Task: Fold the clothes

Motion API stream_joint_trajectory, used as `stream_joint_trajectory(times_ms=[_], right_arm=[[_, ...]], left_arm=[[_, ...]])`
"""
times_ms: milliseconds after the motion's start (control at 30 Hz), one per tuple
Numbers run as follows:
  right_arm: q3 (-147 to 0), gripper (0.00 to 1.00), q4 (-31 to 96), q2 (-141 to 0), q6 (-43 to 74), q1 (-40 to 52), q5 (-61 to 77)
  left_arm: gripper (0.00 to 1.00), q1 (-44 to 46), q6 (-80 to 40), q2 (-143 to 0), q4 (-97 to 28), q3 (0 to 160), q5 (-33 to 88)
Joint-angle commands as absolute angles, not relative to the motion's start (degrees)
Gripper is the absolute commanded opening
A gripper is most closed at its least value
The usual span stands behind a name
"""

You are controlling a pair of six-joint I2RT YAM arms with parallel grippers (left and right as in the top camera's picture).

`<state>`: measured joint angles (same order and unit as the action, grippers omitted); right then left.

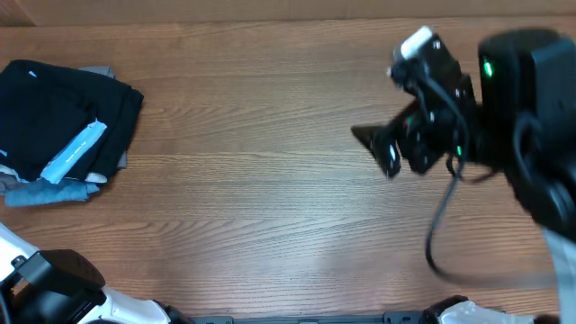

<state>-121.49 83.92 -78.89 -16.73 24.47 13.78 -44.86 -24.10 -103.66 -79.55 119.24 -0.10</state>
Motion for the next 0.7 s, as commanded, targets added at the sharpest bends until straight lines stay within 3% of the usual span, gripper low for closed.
stream_joint_trajectory(times_ms=[0,200,433,667], right_arm=[[-112.3,1.0,76.2,-68.1,-17.1,26.1,13.4],[-69.5,1.0,41.9,-38.3,-17.1,25.6,15.6],[-35.7,1.0,22.3,-13.6,-8.6,20.9,15.6],[-15.2,1.0,7.7,-1.1,-7.4,16.3,16.0]], left_arm=[[1.0,-45.0,-24.9,-103.6,-79.5,119.4,-1.1],[1.0,-45.0,-24.9,-103.6,-79.5,119.4,-1.1],[1.0,-45.0,-24.9,-103.6,-79.5,119.4,-1.1],[1.0,-45.0,-24.9,-103.6,-79.5,119.4,-1.1]])
